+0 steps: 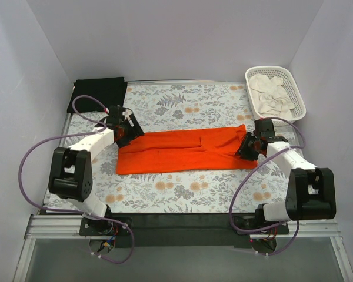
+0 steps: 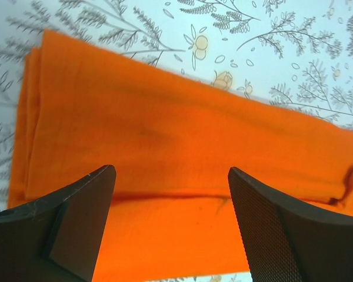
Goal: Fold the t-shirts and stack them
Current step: Fold the tshirt
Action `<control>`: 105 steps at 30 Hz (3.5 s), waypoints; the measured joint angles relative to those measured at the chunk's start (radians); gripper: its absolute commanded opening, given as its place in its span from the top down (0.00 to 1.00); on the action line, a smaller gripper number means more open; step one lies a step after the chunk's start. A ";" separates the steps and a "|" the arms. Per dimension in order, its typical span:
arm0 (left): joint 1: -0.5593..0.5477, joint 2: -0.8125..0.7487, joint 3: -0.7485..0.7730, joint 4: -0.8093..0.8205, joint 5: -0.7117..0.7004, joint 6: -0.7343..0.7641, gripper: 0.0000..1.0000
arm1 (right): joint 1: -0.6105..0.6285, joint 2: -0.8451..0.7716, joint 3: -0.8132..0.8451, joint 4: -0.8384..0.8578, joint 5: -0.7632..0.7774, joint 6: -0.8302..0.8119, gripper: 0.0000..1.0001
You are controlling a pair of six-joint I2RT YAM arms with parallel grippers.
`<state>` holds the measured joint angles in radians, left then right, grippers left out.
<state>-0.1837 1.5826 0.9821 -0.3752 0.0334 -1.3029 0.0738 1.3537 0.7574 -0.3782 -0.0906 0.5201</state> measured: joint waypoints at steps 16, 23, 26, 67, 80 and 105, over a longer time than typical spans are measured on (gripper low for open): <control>-0.023 0.177 0.053 0.045 -0.106 0.011 0.47 | 0.027 0.367 0.244 0.070 0.024 -0.059 0.68; -0.026 0.017 -0.131 0.046 -0.024 -0.126 0.47 | 0.028 0.695 0.673 0.066 0.027 -0.204 0.69; -0.069 -0.074 -0.222 0.016 0.065 -0.205 0.41 | 0.029 0.847 0.898 0.057 0.023 -0.267 0.68; -0.266 -0.032 -0.188 -0.014 0.131 -0.186 0.53 | 0.126 0.784 0.650 0.391 -0.171 0.092 0.69; -0.469 0.017 -0.098 -0.078 0.064 -0.410 0.30 | 0.071 0.967 1.035 0.190 -0.145 -0.122 0.64; -0.470 -0.420 -0.299 -0.393 -0.102 -0.185 0.28 | 0.823 0.068 0.153 -0.278 0.245 0.333 0.57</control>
<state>-0.6540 1.1625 0.6834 -0.7685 -0.0685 -1.4879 0.8970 1.4216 0.9104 -0.6559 0.1547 0.8532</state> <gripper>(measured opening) 0.716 0.430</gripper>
